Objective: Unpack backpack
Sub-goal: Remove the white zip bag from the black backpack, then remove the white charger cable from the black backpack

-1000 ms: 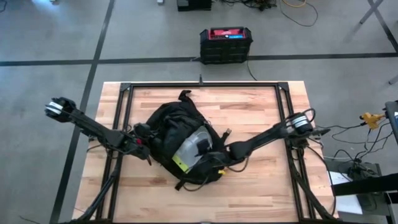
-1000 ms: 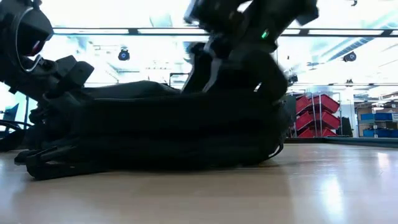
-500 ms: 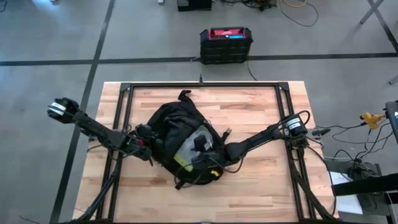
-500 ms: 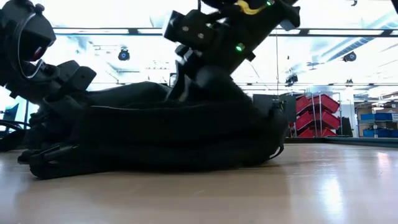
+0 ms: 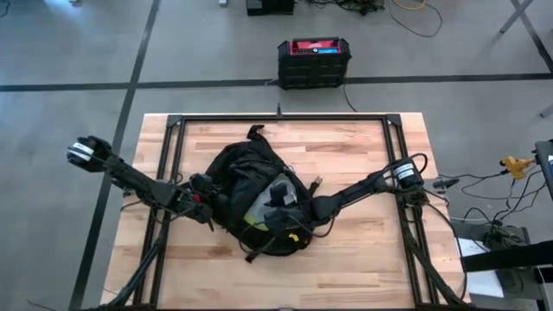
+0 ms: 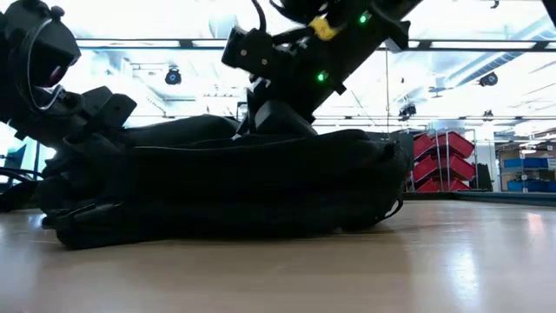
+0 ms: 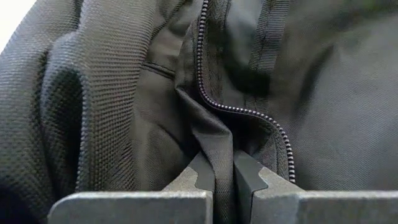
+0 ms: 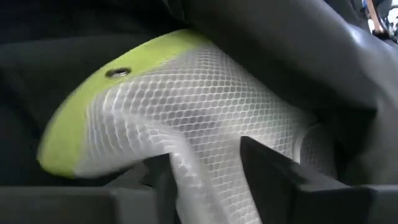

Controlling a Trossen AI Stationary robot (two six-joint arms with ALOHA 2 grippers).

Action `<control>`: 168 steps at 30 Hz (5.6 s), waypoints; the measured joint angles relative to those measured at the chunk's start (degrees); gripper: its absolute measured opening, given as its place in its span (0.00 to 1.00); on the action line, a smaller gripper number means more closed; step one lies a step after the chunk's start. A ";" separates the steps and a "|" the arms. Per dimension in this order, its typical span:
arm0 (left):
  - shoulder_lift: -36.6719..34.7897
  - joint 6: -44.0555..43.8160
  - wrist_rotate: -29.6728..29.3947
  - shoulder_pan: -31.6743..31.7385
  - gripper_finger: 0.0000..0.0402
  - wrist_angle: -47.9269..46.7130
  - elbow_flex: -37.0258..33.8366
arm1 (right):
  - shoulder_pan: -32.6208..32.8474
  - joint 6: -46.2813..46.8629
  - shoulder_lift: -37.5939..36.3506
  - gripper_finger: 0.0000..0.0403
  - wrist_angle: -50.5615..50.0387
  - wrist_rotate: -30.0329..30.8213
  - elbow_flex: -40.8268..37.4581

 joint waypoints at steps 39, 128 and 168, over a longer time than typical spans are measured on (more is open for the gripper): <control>-9.10 2.27 -4.91 0.00 0.00 -5.01 -0.56 | 8.80 -4.76 -34.57 0.00 -17.94 31.12 2.29; -6.47 47.40 -2.74 -0.28 0.00 -0.30 33.36 | -12.20 9.94 -12.44 0.54 1.45 -19.12 -10.64; -11.98 -0.26 -9.44 4.48 0.00 -39.45 15.89 | -11.23 3.93 -2.16 0.38 -27.17 -24.69 8.46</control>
